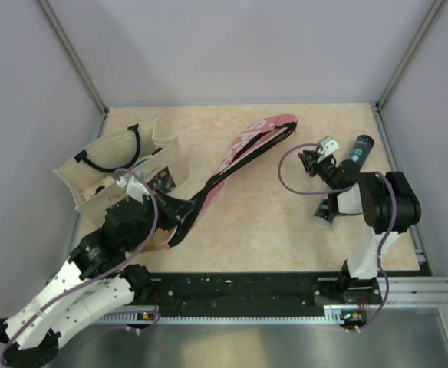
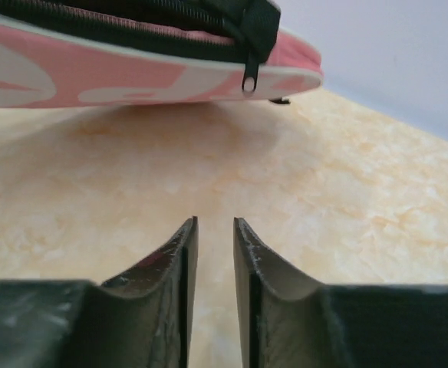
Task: Pack up the badminton gear
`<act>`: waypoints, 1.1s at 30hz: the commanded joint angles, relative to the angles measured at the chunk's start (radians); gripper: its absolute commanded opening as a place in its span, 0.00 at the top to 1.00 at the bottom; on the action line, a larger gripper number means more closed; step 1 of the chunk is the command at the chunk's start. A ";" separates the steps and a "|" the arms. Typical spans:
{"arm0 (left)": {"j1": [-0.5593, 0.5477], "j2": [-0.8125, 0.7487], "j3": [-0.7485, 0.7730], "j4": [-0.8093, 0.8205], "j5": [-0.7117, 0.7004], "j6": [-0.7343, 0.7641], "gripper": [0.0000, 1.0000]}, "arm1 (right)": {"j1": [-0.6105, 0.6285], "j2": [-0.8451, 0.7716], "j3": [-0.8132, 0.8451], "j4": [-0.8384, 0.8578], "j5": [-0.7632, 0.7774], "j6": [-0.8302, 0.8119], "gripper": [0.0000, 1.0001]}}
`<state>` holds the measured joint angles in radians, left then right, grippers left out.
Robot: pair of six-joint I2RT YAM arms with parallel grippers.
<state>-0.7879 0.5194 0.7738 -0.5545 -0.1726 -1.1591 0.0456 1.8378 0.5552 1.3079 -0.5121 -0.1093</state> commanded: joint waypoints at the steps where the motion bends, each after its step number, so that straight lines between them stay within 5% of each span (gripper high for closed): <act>1: 0.003 -0.024 0.028 0.110 0.015 -0.042 1.00 | -0.018 -0.035 -0.006 0.261 -0.105 0.005 0.64; 5: 0.004 -0.019 0.035 0.108 0.041 -0.048 1.00 | -0.018 -0.008 0.029 0.244 -0.091 -0.023 0.51; 11: 0.004 -0.013 0.050 0.094 0.050 -0.034 1.00 | 0.000 0.064 0.110 0.261 -0.033 -0.085 0.48; 23: 0.004 -0.027 0.064 0.059 0.050 -0.025 1.00 | 0.072 0.110 0.247 0.160 0.066 -0.231 0.49; 33: 0.004 -0.033 0.065 0.048 0.047 -0.021 1.00 | 0.094 0.104 0.247 0.128 0.089 -0.289 0.64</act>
<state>-0.7868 0.5041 0.7799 -0.5926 -0.1310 -1.1767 0.1226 1.9404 0.7742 1.3094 -0.4358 -0.3542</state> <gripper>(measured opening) 0.046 0.369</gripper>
